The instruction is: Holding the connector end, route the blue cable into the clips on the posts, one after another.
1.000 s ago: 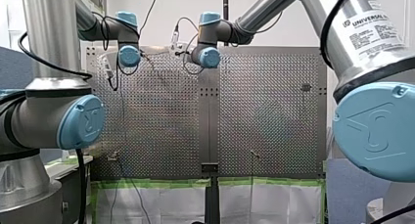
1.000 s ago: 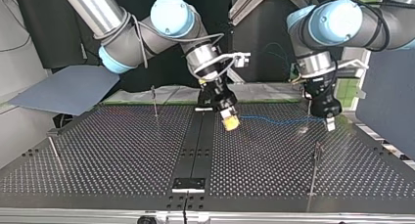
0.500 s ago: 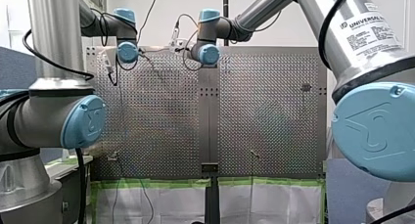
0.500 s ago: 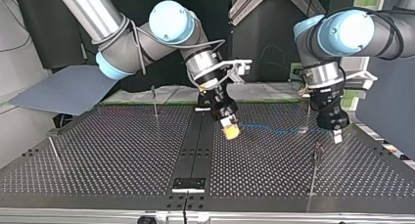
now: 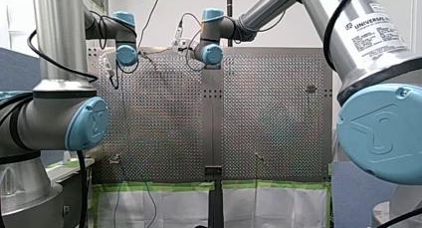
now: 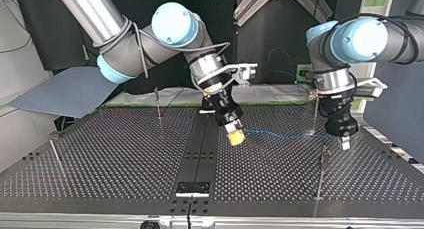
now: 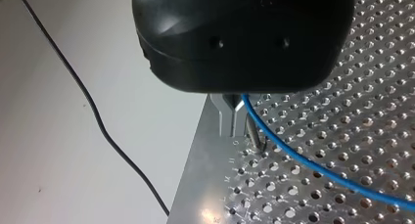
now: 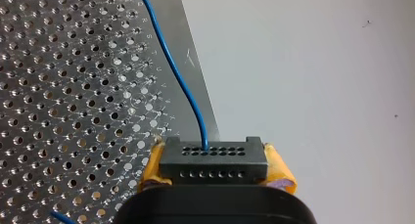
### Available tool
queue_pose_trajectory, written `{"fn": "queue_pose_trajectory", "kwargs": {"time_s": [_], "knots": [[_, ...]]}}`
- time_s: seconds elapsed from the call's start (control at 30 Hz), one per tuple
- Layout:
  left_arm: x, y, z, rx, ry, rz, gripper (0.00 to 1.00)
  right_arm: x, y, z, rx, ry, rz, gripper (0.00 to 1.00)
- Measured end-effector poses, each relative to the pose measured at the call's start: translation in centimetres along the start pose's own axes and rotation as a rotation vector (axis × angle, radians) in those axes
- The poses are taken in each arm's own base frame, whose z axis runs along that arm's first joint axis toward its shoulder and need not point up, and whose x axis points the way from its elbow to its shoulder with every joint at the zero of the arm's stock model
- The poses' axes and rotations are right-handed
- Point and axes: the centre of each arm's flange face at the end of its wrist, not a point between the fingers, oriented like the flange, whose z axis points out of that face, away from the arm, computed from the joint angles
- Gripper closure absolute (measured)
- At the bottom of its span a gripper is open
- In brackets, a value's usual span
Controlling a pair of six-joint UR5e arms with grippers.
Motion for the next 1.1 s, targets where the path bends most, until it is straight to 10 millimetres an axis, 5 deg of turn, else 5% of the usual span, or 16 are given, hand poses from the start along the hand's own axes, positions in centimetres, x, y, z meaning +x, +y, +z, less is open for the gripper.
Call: {"fn": "queue_pose_trajectory", "kwargs": {"time_s": [0.8, 1.1], "knots": [[-0.9, 0.5, 2.7, 0.055, -0.011, -0.047, 1.00, 0.9, 0.5, 1.0, 0.018, 0.020, 0.001, 1.00], [-0.6, 0.9, 3.3, 0.067, -0.001, -0.057, 1.00, -0.8, 0.5, 1.3, 0.018, 0.000, 0.005, 1.00]]}}
